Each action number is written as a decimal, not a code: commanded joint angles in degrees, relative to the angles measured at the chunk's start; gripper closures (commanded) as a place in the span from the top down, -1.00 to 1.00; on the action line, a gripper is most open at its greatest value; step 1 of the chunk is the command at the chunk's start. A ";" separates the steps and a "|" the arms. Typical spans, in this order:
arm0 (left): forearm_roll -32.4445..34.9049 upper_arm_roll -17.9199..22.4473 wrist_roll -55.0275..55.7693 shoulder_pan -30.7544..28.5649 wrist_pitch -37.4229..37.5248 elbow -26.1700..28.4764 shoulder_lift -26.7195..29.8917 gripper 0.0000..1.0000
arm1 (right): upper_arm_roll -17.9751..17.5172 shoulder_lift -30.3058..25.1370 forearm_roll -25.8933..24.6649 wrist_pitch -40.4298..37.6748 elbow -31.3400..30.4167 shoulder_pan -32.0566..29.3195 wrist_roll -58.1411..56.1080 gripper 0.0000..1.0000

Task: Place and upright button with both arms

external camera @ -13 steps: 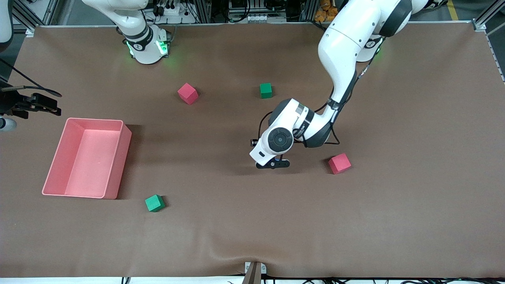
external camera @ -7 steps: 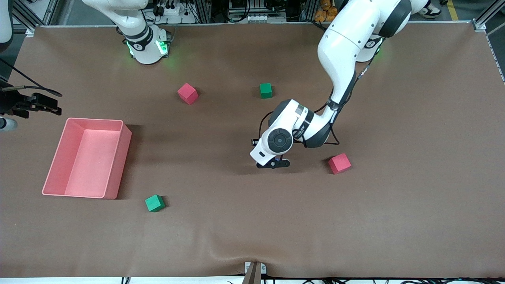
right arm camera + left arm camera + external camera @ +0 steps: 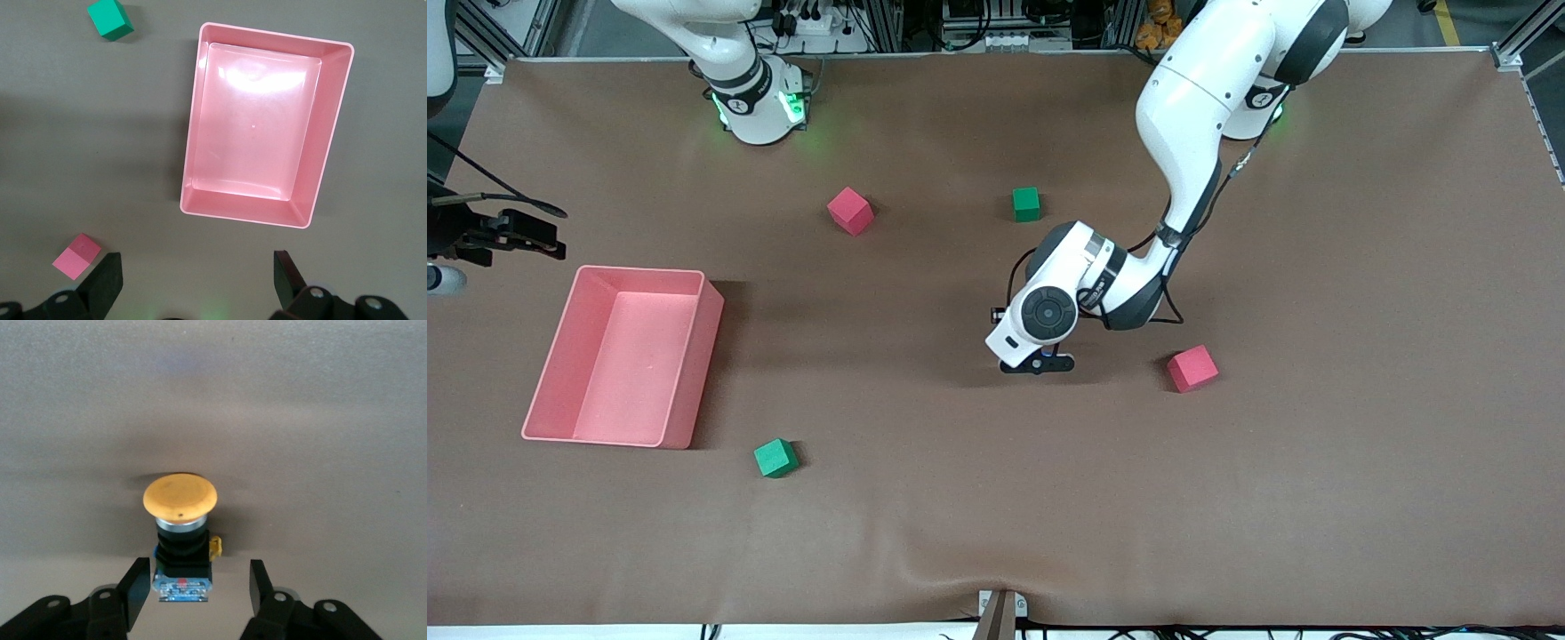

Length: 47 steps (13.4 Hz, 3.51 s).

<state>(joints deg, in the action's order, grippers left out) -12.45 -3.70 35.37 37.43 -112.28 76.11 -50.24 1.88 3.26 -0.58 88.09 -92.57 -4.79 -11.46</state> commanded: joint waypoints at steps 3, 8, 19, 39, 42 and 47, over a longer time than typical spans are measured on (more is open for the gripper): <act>2.42 0.36 -0.48 0.27 0.57 0.70 -0.04 0.17 | -0.21 0.26 -0.57 -0.91 0.73 -0.04 0.82 1.00; 3.22 0.27 -0.56 0.27 0.57 0.53 -0.04 0.03 | -0.21 0.34 -0.57 -1.17 0.73 -0.05 0.82 1.00; 2.69 0.89 6.28 0.18 2.95 -2.45 3.04 -0.65 | -2.23 -2.90 0.40 -7.56 6.52 1.54 8.90 1.00; 61.19 6.51 69.19 27.24 0.31 -2.81 3.75 -0.56 | -2.23 -2.73 1.45 -11.89 9.69 1.36 14.18 1.00; 72.87 6.43 81.04 30.67 0.22 -2.81 0.33 -0.56 | -2.06 -2.64 1.37 -11.98 9.43 1.19 14.18 1.00; 83.28 6.34 90.13 32.88 0.48 -1.93 -4.33 -0.54 | -2.06 -2.29 1.45 -11.89 9.25 1.45 14.18 1.00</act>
<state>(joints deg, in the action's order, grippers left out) 68.40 1.69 123.22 69.75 -112.15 74.30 -53.33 -0.15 0.76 0.25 76.83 -83.78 -3.30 2.03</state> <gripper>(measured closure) 0.590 0.000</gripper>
